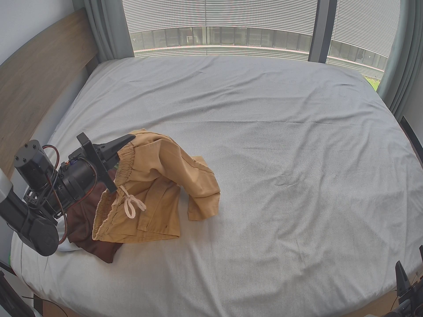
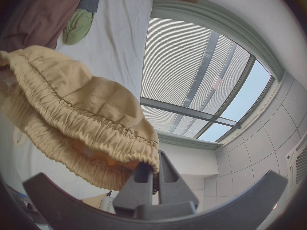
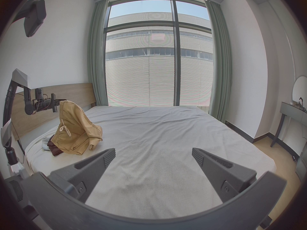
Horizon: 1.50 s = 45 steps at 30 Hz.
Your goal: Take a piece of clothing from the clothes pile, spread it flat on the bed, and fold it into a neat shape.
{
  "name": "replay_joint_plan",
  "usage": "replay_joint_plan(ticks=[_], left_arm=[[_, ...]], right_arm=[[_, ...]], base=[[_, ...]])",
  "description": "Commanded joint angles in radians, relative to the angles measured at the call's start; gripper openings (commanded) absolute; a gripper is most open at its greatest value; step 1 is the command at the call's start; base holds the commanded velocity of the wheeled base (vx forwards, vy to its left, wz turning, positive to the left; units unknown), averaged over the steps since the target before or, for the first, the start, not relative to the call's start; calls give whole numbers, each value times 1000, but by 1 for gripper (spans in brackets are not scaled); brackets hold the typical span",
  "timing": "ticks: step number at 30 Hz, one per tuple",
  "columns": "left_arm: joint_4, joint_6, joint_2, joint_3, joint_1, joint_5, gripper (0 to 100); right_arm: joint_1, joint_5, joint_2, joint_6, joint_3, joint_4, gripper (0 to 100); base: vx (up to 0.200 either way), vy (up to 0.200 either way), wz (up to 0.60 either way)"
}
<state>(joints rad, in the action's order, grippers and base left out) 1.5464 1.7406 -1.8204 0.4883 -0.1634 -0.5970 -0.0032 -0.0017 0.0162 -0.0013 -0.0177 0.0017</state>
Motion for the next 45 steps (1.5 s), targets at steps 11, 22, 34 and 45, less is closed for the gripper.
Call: replay_joint_plan(ticks=[11, 22, 34, 45], left_arm=[[1, 143, 38, 96, -82, 2, 0], [1, 165, 55, 134, -153, 10, 0], [1, 168, 29, 164, -206, 13, 0], [1, 231, 0, 233, -260, 16, 0]], right_arm=[[0, 0, -5, 0, 18, 0, 100], [0, 0, -5, 0, 18, 0, 100], [2, 0, -7, 0, 18, 0, 100], [2, -1, -7, 0, 18, 0, 100]], base=[[0, 0, 0], [0, 0, 0], [0, 0, 0], [0, 0, 0]])
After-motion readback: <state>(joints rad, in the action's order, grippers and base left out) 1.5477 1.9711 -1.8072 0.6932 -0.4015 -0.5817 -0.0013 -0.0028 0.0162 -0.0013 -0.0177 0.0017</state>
